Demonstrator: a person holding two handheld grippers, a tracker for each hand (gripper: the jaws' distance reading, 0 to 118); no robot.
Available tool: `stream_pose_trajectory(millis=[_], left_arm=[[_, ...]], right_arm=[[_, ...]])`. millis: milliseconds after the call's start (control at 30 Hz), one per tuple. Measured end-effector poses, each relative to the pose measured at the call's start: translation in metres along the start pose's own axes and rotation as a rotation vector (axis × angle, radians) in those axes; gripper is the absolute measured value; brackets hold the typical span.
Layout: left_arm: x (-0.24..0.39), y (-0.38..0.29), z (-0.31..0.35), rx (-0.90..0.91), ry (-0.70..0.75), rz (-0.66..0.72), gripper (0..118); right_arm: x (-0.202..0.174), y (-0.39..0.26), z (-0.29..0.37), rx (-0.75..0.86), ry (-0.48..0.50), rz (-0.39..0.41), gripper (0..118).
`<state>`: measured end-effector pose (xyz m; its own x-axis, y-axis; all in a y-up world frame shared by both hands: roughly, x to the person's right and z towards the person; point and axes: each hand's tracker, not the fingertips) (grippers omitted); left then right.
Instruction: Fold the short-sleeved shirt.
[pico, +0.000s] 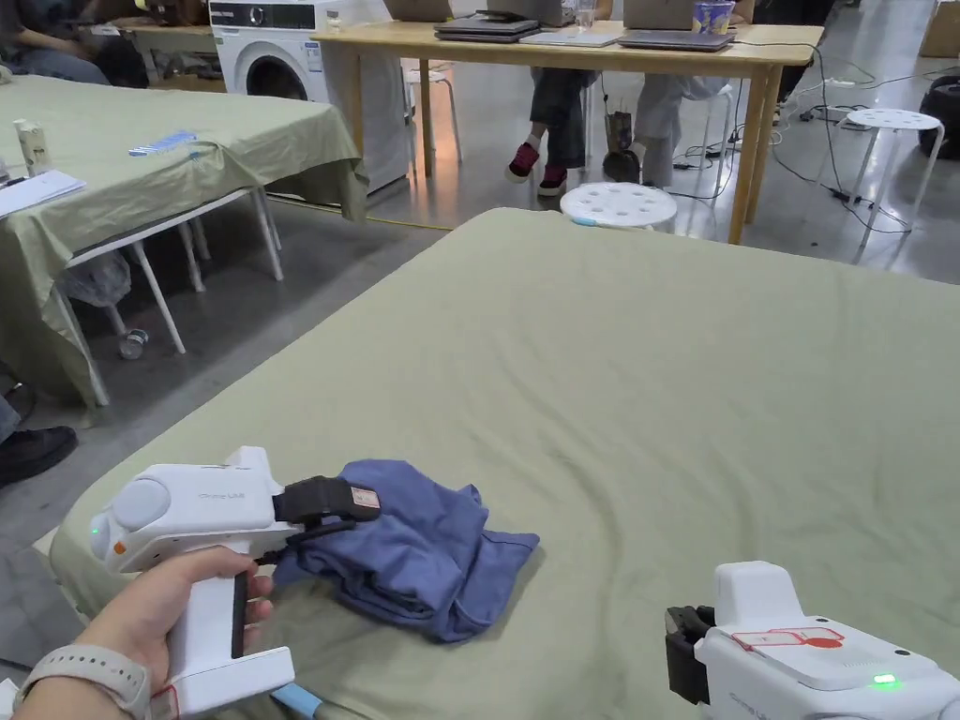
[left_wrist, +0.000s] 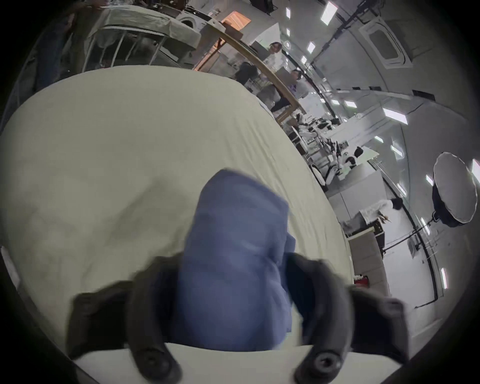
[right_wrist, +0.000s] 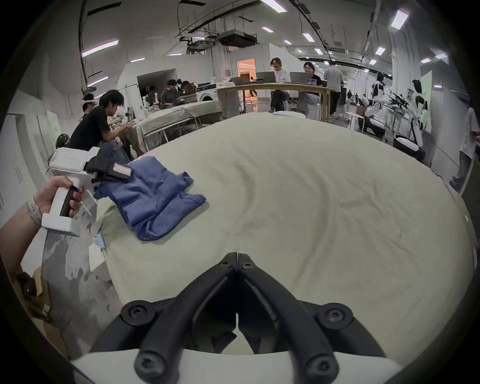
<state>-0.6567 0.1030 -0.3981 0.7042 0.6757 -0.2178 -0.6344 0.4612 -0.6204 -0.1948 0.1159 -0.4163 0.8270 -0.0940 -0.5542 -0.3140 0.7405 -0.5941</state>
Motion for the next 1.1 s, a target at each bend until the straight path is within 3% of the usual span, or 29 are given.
stream_pose_trajectory(millis=[200, 267, 333, 400, 433, 600, 900, 1100], left_arm=[[0.011, 0.003, 0.073, 0.176, 0.138, -0.088, 113], [0.021, -0.001, 0.087, 0.184, 0.183, -0.127, 108], [0.028, -0.004, 0.093, 0.174, 0.215, -0.165, 70], [0.041, -0.011, 0.092, 0.199, 0.315, -0.19, 0], [0.05, -0.017, 0.09, 0.206, 0.369, -0.206, 0], [0.128, -0.064, 0.059, 0.211, 0.344, -0.416, 0], [0.313, -0.209, -0.044, 0.283, 0.224, -0.749, 0], [0.399, -0.258, -0.086, 0.303, 0.16, -0.785, 0]], right_arm=[[0.004, -0.005, 0.015, 0.013, 0.002, -0.007, 0], [0.005, -0.006, 0.022, 0.021, -0.001, -0.011, 0], [0.008, -0.008, 0.03, 0.033, 0.003, -0.018, 0], [0.008, -0.008, 0.043, 0.047, 0.005, -0.023, 0], [0.009, -0.009, 0.049, 0.052, 0.005, -0.024, 0], [0.032, -0.022, 0.078, 0.083, -0.037, -0.04, 0], [0.134, -0.047, 0.154, 0.135, -0.319, -0.089, 0], [0.207, -0.055, 0.242, 0.225, -0.498, -0.116, 0]])
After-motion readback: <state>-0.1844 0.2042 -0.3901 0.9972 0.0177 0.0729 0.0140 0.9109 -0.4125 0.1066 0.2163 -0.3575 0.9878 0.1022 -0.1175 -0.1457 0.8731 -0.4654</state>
